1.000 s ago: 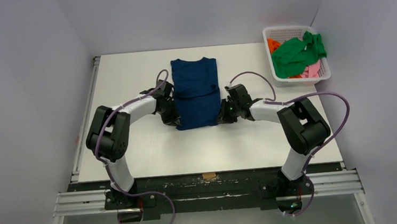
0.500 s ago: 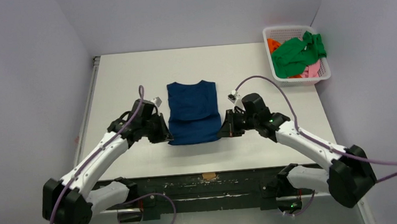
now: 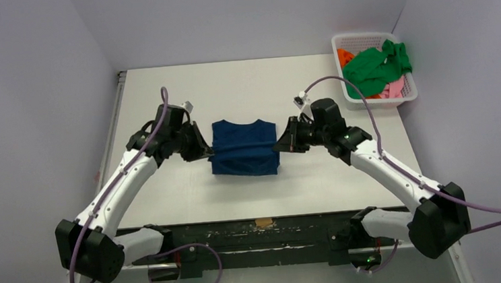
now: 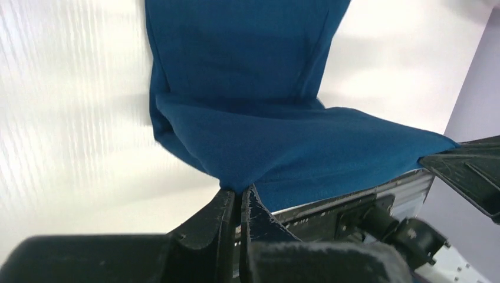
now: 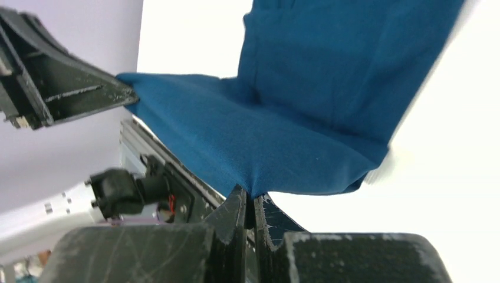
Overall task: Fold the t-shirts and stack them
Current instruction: Fold the long partially folded tshirt into a neat square, then put the neatly folded tshirt into the corner of the board with the left arm
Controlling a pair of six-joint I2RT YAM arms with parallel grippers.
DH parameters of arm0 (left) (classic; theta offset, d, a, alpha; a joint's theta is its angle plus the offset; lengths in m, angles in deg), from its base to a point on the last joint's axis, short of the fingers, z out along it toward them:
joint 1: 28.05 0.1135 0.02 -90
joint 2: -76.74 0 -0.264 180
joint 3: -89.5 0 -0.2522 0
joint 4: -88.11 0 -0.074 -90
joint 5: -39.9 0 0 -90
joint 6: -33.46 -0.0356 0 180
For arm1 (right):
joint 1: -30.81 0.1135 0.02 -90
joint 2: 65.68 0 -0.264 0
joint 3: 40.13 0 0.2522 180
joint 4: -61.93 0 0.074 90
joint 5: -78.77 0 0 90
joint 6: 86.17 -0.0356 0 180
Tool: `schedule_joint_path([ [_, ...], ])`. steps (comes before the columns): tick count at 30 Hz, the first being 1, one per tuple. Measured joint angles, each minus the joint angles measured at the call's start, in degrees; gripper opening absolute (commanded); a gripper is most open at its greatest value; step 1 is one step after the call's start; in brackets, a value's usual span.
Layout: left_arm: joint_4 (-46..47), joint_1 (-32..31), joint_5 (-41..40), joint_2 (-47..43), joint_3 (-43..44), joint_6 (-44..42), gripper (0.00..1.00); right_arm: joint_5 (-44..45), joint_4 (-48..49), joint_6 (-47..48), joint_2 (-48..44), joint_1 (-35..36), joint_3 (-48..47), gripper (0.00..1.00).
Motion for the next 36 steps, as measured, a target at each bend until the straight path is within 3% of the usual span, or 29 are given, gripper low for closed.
schedule_joint_path([
  [6, 0.2, 1.8, -3.1, 13.2, 12.1, -0.1, 0.00, -1.4, 3.7, -0.5, 13.6, -7.1, -7.5, 0.00],
  [16, -2.3, 4.8, -7.0, 41.1, 35.6, -2.4, 0.00, -1.8, 2.9, 1.8, 38.0, -11.9, -26.6, 0.00],
  [20, -3.0, 5.1, -5.9, 51.0, 42.3, -3.7, 0.27, -0.1, 1.2, 2.0, 44.0, -12.9, -30.2, 0.01],
  [22, -3.3, 5.1, -5.6, 53.4, 43.9, -4.7, 0.47, 1.4, 0.6, 2.0, 45.7, -13.2, -30.6, 0.17],
  [24, -4.1, 5.4, -5.6, 55.0, 45.5, -5.4, 0.64, 3.2, -0.7, 2.0, 47.6, -13.6, -31.8, 0.44],
  [28, -5.0, 6.4, -5.5, 56.5, 48.8, -6.5, 0.81, 6.4, -3.6, 2.8, 52.9, -14.9, -37.8, 0.73],
  [31, -4.9, 6.7, -5.7, 56.1, 49.0, -7.5, 0.86, 8.8, -5.1, 3.6, 53.8, -15.3, -40.1, 0.79],
  [36, -3.3, 6.8, -4.6, 51.7, 41.7, -9.3, 0.86, 11.1, -5.0, 4.5, 46.7, -15.4, -35.5, 0.80],
])
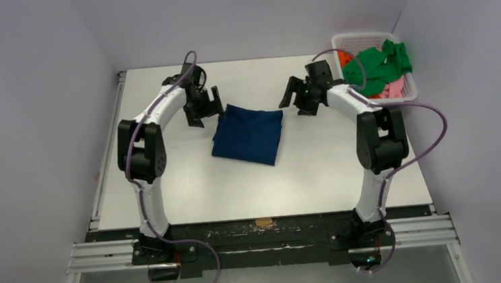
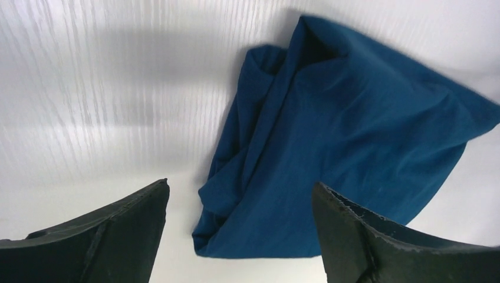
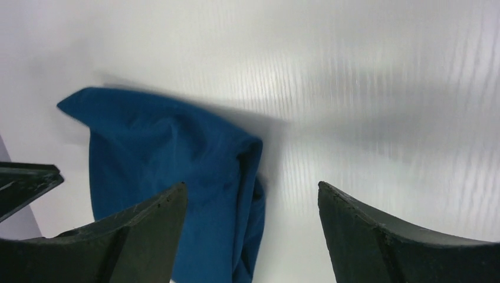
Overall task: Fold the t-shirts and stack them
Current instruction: Put the neatly folded tshirt into the corner of the board with the left arm
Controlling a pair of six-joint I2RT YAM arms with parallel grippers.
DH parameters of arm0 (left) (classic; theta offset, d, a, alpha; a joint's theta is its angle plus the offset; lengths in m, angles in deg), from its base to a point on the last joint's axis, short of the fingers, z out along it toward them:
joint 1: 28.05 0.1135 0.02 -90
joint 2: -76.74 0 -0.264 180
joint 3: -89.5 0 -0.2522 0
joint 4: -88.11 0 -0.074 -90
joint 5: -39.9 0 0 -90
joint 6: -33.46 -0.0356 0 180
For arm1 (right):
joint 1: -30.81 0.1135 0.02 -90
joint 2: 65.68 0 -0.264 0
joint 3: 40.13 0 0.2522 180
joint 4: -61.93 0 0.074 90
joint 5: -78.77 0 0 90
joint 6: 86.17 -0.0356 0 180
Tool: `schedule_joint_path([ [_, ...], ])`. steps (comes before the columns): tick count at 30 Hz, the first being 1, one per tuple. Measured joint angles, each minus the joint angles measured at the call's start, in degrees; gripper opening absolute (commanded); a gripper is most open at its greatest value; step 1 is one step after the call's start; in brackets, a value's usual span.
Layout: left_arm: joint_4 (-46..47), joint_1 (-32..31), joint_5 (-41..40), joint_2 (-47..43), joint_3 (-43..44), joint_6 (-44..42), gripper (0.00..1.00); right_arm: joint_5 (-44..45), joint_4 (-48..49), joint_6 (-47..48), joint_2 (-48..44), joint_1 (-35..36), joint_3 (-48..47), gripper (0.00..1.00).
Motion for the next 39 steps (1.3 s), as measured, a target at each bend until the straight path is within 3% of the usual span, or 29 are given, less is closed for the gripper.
schedule_joint_path([
  [4, 0.5, 0.0, 2.4, -2.9, -6.5, -1.2, 0.74, 1.0, 0.5, 1.0, -9.8, 0.0, 8.4, 0.80],
  [11, 1.3, -0.3, 7.0, 0.9, -7.3, -2.2, 0.46, 2.7, 1.1, 2.1, -18.6, 0.0, 21.4, 0.84],
  [13, 1.5, -0.9, 7.2, 3.0, -7.3, -2.2, 0.32, 4.0, 0.3, 2.3, -21.2, 0.0, 24.2, 0.87],
  [16, 0.2, -1.9, 7.2, 4.7, -5.4, -1.8, 0.00, 6.1, -0.4, 2.4, -25.7, 0.0, 26.5, 0.93],
  [18, -1.0, -2.8, 6.7, 6.1, -3.2, -2.0, 0.00, 7.8, -0.4, 2.5, -29.3, 0.0, 27.3, 0.99],
  [26, -5.9, -2.8, -4.2, 6.5, 2.4, -2.1, 0.00, 15.2, 1.6, 3.3, -41.7, 0.0, 29.3, 0.99],
  [33, -10.7, 5.8, -15.0, 10.3, 17.6, -2.9, 0.00, 19.4, 3.5, 5.4, -46.4, 0.0, 30.7, 0.99],
  [39, -10.6, 15.5, -19.0, 15.6, 27.5, -4.0, 0.00, 23.5, 3.7, 7.2, -47.1, 0.0, 30.7, 0.99],
])
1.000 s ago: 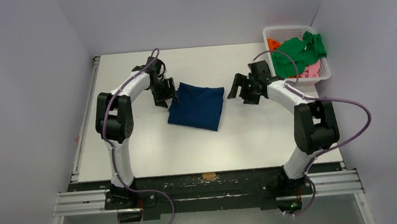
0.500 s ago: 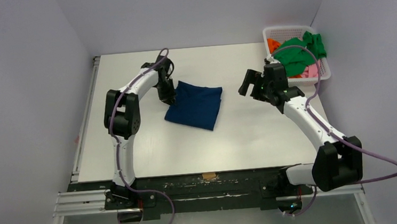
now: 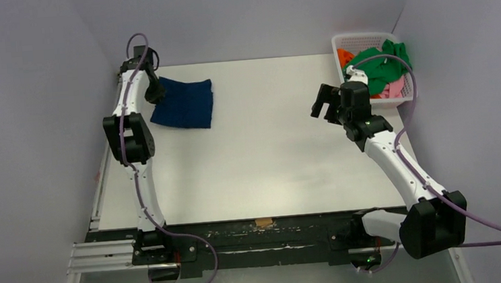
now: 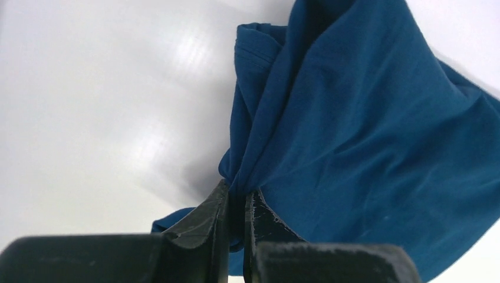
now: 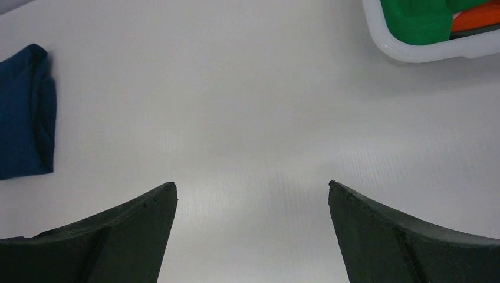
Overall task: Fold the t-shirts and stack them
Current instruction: Put the neatly folded tshirt into the corner of the board with the left arm, then reset both arms
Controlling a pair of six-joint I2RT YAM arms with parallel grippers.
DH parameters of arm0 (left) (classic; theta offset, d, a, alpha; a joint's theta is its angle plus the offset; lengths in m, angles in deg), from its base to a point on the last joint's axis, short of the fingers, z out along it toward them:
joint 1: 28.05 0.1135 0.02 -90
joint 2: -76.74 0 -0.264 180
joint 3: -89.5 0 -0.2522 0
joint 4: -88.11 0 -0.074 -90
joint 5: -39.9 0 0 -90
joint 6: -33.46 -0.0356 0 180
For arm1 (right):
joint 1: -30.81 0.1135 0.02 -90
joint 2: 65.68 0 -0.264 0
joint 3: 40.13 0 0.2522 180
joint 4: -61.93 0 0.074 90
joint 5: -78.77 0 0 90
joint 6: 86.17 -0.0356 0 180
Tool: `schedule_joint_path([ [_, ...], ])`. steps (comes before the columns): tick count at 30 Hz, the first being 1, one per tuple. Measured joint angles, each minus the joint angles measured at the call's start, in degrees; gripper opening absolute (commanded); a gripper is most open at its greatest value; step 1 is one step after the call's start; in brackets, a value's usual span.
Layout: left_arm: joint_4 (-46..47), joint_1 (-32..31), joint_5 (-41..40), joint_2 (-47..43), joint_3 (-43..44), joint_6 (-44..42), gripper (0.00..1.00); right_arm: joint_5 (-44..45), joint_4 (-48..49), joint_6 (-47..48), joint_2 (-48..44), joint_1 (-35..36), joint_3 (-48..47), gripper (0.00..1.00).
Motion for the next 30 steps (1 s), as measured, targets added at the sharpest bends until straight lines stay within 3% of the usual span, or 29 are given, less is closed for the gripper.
schedule_joint_path([
  [6, 3.0, 6.8, -1.7, 2.8, 3.0, -1.7, 0.00, 2.1, -0.1, 0.4, 1.3, 0.0, -0.8, 0.99],
  [11, 6.5, 9.5, -2.3, 7.4, 11.5, -1.6, 0.00, 2.3, -0.1, 0.3, 4.7, 0.0, -2.1, 0.99],
  [14, 8.5, 10.4, -2.8, 7.8, 12.1, -1.6, 0.00, 2.3, -0.5, 0.1, 6.6, 0.0, -3.0, 0.99],
  [15, 8.9, 10.7, -3.3, 7.8, 12.1, -1.6, 0.06, 2.3, -0.6, 0.0, 7.0, 0.0, -3.2, 0.99],
  [16, 9.3, 11.1, -3.9, 7.8, 12.1, -1.6, 0.19, 2.3, -0.7, -0.1, 7.3, 0.0, -3.4, 0.99],
  [18, 9.6, 11.5, -5.4, 7.8, 12.1, -1.6, 0.36, 2.4, -0.9, -0.5, 7.5, 0.0, -3.5, 0.99],
  [19, 9.7, 11.7, -6.3, 7.8, 12.1, -1.7, 0.52, 2.5, -0.9, -0.8, 7.5, 0.0, -3.5, 0.99],
  [20, 9.9, 11.8, -6.9, 7.7, 12.1, -1.7, 0.81, 2.6, -0.9, -1.0, 7.5, 0.0, -3.5, 0.99],
  [21, 10.2, 12.0, -7.6, 7.4, 12.1, -1.7, 0.94, 2.6, -0.9, -1.2, 7.4, 0.0, -3.5, 0.99],
  [22, 10.2, 12.1, -7.9, 7.0, 12.0, -2.2, 0.99, 2.6, -0.9, -1.3, 7.1, 0.0, -3.4, 0.99],
  [26, 9.6, 12.2, -7.6, 2.1, 10.4, -1.6, 1.00, 3.5, -0.5, -1.4, 4.2, 0.0, -2.0, 0.99],
  [30, 9.9, 11.5, -4.0, -12.2, 1.7, -1.4, 1.00, 5.9, 0.7, -1.6, -2.3, -0.1, 2.8, 0.99],
])
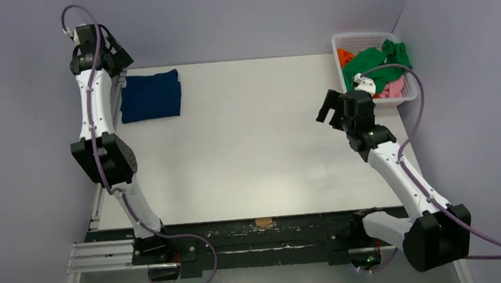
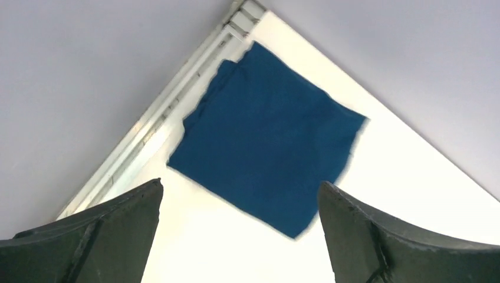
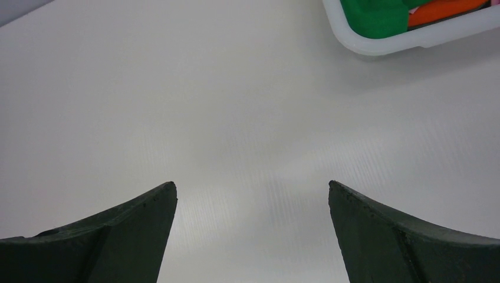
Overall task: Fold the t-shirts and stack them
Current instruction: Reset both arms
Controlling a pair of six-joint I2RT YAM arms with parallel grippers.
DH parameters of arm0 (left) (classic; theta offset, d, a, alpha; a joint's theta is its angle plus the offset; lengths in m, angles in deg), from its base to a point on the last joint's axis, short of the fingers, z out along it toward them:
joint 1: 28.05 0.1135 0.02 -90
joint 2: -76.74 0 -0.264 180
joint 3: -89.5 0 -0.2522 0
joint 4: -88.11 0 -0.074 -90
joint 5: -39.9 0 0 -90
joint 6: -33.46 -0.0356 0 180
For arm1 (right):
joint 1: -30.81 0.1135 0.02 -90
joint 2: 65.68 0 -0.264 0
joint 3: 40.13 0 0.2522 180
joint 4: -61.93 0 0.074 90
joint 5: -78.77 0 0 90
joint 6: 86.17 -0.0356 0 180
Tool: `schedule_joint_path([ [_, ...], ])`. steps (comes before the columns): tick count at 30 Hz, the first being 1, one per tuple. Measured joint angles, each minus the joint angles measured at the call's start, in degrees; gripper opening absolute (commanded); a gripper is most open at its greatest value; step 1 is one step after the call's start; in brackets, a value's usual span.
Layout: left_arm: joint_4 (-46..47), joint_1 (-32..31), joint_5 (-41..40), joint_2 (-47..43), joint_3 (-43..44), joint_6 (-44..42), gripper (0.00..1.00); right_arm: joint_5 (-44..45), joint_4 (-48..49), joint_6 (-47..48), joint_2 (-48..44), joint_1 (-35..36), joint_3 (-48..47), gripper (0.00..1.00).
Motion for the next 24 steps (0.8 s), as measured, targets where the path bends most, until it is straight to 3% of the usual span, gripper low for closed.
schedule_joint_path([
  [3, 3.6, -2.2, 1.0, -17.3, -15.1, 0.0, 1.00, 1.0, 0.6, -0.1, -6.0, -0.2, 5.6, 0.99],
  [8, 14.4, -17.5, 2.6, -43.8, -45.7, 0.5, 1.00, 1.3, 0.5, -0.1, -16.7, -0.5, 15.2, 0.99],
  [13, 22.4, -24.3, 10.3, -56.2, -73.1, 5.4, 1.00, 1.5, 1.6, -0.5, -25.6, -0.5, 22.7, 0.99],
  [19, 21.6, -31.6, 9.3, -66.7, -93.7, 9.8, 1.00, 1.7, 4.1, -1.5, -30.8, -0.5, 30.4, 0.99],
  [24, 19.6, -32.2, 6.1, -79.5, -99.4, 10.8, 1.00, 1.9, 6.8, -2.2, -30.0, -0.5, 31.5, 0.99],
])
